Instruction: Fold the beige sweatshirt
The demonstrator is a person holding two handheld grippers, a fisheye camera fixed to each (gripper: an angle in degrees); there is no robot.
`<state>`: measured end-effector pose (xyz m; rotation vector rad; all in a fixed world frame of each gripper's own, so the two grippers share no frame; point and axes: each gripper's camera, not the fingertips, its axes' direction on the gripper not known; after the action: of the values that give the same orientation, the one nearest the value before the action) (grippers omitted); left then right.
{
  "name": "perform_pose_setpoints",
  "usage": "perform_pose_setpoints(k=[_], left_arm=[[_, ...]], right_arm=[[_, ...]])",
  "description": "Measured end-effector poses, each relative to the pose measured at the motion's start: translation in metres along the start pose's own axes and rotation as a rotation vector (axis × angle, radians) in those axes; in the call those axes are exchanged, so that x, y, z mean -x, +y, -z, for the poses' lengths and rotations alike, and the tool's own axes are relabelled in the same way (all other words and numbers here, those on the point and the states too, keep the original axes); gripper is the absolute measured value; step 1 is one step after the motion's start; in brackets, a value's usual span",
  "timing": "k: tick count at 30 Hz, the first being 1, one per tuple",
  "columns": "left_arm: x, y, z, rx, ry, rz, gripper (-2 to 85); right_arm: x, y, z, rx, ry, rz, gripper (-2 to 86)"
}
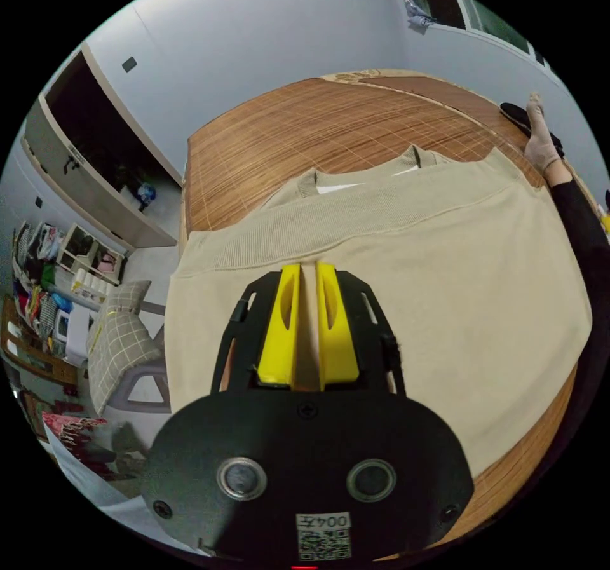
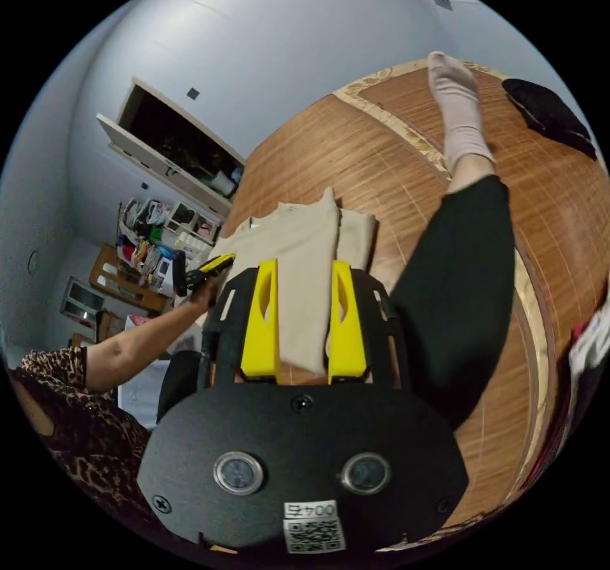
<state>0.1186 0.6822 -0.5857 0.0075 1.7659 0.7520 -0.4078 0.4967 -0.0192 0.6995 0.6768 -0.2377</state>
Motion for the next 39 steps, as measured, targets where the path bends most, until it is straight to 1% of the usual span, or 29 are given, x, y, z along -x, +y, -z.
perform_pose_setpoints(k=[4, 7, 9, 10, 12, 13, 15, 19, 21, 24, 26, 28, 29, 31, 33, 36, 39], left_arm=[[-0.005, 0.007, 0.023, 0.03, 0.097, 0.05, 6.5], [-0.054, 0.032, 0.079, -0.114, 0.221, -0.005, 7.5], [-0.129, 0.068, 0.124, -0.21, 0.296, -0.152, 8.1], [-0.15, 0.078, 0.133, -0.225, 0.302, -0.202, 8.2], [-0.241, 0.122, 0.159, -0.277, 0.279, -0.418, 8.7], [-0.263, 0.132, 0.164, -0.287, 0.262, -0.477, 8.8], [-0.333, 0.162, 0.172, -0.318, 0.164, -0.626, 9.1], [-0.393, 0.173, 0.172, -0.306, 0.158, -0.731, 9.9], [-0.425, 0.176, 0.161, -0.263, 0.124, -0.82, 10.7], [-0.453, 0.182, 0.15, -0.223, 0.095, -0.9, 11.2], [-0.465, 0.186, 0.149, -0.229, 0.08, -0.934, 10.6], [-0.473, 0.183, 0.147, -0.218, 0.053, -0.927, 8.4], [-0.473, 0.178, 0.145, -0.206, 0.044, -0.884, 6.4], [-0.465, 0.168, 0.146, -0.17, 0.114, -0.8, 4.4], [-0.444, 0.157, 0.156, -0.143, 0.238, -0.657, 2.9], [-0.41, 0.152, 0.178, -0.176, 0.351, -0.491, 2.1], [-0.386, 0.152, 0.2, -0.213, 0.396, -0.398, 1.7]], right_arm=[[-0.018, 0.03, 0.027, -0.108, -0.114, -0.078, 12.5], [-0.037, 0.032, 0.036, -0.155, -0.189, -0.132, 12.4], [-0.046, 0.029, 0.036, -0.16, -0.239, -0.162, 12.4], [-0.047, 0.028, 0.035, -0.158, -0.24, -0.164, 12.4], [-0.043, 0.027, 0.035, -0.149, -0.217, -0.148, 12.4], [-0.041, 0.026, 0.035, -0.146, -0.207, -0.14, 12.4], [-0.033, 0.027, 0.035, -0.137, -0.175, -0.108, 12.4], [-0.023, 0.027, 0.035, -0.127, -0.146, -0.065, 12.4], [-0.016, 0.027, 0.035, -0.126, -0.128, -0.038, 12.3], [-0.009, 0.025, 0.033, -0.121, -0.106, -0.012, 12.5], [-0.004, 0.023, 0.03, -0.109, -0.088, 0.011, 12.7], [0.002, 0.02, 0.025, -0.095, -0.071, 0.03, 13.3], [0.004, 0.018, 0.021, -0.082, -0.067, 0.037, 13.9], [0.003, 0.013, 0.015, -0.056, -0.073, 0.024, 15.7], [-0.005, 0.005, 0.008, -0.013, -0.105, -0.022, 18.4], [-0.021, -0.006, -0.002, 0.069, -0.18, -0.109, 22.5], [-0.034, -0.014, -0.015, 0.169, -0.253, -0.188, 24.5]])
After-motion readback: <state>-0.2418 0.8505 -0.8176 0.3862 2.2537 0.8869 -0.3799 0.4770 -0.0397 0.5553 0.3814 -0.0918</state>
